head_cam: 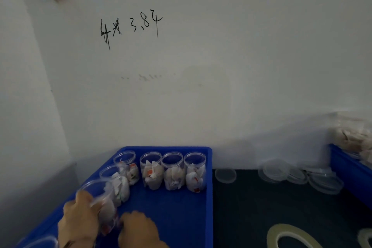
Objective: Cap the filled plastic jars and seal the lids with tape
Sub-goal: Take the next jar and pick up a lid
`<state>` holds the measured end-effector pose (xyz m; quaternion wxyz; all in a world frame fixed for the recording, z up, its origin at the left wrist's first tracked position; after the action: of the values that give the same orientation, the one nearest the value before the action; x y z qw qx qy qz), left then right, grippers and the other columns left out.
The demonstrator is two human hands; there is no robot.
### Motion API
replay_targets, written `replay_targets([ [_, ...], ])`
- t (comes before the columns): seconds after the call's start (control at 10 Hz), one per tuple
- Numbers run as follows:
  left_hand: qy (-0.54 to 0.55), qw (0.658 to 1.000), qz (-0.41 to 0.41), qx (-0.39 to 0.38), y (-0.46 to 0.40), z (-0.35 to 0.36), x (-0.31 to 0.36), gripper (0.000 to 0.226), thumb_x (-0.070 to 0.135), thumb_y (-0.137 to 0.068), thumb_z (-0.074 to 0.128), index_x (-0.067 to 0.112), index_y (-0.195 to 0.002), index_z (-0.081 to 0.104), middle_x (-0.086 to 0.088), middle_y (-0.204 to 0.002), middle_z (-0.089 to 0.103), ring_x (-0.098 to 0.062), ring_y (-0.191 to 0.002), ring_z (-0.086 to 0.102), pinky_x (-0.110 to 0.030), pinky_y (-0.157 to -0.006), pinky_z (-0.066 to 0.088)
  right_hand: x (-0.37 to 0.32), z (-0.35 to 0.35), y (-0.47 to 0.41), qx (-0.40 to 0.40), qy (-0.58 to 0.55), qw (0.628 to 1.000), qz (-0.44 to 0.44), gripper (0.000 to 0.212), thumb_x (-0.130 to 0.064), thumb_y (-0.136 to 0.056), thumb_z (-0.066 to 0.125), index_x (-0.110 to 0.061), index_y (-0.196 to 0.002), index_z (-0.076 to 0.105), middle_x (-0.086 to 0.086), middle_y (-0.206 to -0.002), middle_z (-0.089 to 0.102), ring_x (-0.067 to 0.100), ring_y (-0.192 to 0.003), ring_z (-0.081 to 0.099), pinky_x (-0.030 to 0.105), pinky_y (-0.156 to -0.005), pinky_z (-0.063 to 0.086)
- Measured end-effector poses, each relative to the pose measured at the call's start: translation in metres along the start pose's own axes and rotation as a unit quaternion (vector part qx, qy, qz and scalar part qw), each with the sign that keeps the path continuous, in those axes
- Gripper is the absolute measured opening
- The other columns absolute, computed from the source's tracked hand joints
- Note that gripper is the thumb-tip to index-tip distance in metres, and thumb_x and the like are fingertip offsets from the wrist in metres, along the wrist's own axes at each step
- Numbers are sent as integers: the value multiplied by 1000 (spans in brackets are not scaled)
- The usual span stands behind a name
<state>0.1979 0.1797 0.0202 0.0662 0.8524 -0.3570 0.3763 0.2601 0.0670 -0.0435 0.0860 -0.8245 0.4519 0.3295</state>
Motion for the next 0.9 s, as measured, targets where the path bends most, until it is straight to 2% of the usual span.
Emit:
replay_targets([
  [0.1,-2,998,66,9,25,-13,25,19,20,-88,60,10,-102,51,-17,-99,52,-31,-78,50,-34,-66,37,-22,-40,50,106,-102,988,-55,50,-16,-89,59,-14,-136,40,11,-134,42,27,-122,44,38,-103,39],
  [0.2,15,988,153,12,49,-28,54,20,20,-88,61,12,-104,54,-17,-104,54,-28,-81,52,-31,-62,37,-30,-68,80,159,-158,968,-111,43,-8,-79,69,-11,-118,50,4,-117,49,26,-114,47,41,-99,43],
  [0.3,87,965,248,-4,94,-50,99,17,21,-84,66,20,-96,54,-9,-100,55,-21,-77,55,-26,-54,39,-27,-111,132,202,-234,934,-180,61,-10,-73,77,-24,-121,44,-14,-103,53,12,-98,58,33,-82,56],
  [0.4,150,944,290,-37,132,-51,127,26,26,-80,70,27,-98,52,0,-96,55,-13,-77,56,-22,-54,42,1,-131,166,240,-280,913,-176,77,-20,-71,81,-65,-112,33,-25,-94,59,2,-81,65,24,-59,59],
  [0.5,199,927,286,-139,181,-17,153,83,38,-62,81,30,-132,36,9,-109,49,-13,-100,57,-11,-61,40,60,-144,221,331,-282,890,-136,75,-33,-60,86,-75,-94,33,-26,-96,64,-7,-79,66,13,-52,52],
  [0.6,185,896,289,-283,210,23,161,112,46,-54,84,28,-144,20,8,-131,41,-14,-119,48,-19,-83,47,99,-140,249,355,-230,902,-83,79,-44,-55,84,-78,-101,29,-37,-100,60,-15,-86,61,5,-58,48],
  [0.7,85,870,288,-392,241,80,155,122,46,-62,82,17,-150,3,0,-146,33,-17,-130,39,-27,-104,36,151,-114,275,334,-170,927,6,93,-45,-57,82,-67,-122,20,-36,-101,59,-22,-96,52,-1,-70,43],
  [0.8,31,860,287,-420,253,105,151,129,50,-62,81,14,-150,-7,-3,-148,29,-18,-130,37,-27,-102,35,182,-94,279,310,-171,933,64,92,-41,-63,82,-56,-128,19,-31,-106,55,-17,-98,54,4,-80,45],
  [0.9,-52,853,237,-462,256,127,140,134,55,-60,81,14,-149,-12,-4,-148,22,-20,-129,37,-29,-101,35,202,-78,274,238,-195,942,133,71,-31,-79,70,-49,-128,23,-33,-112,50,-10,-102,56,16,-93,47],
])
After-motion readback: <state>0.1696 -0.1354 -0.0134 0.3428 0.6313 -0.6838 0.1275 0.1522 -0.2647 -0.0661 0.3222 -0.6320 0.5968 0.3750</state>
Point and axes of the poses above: each hand's wrist, its own y-axis away from the middle knuckle, its own z-axis out of the palm, x = y × z, the point moved 6 cm from there along -y, towards the middle knuckle
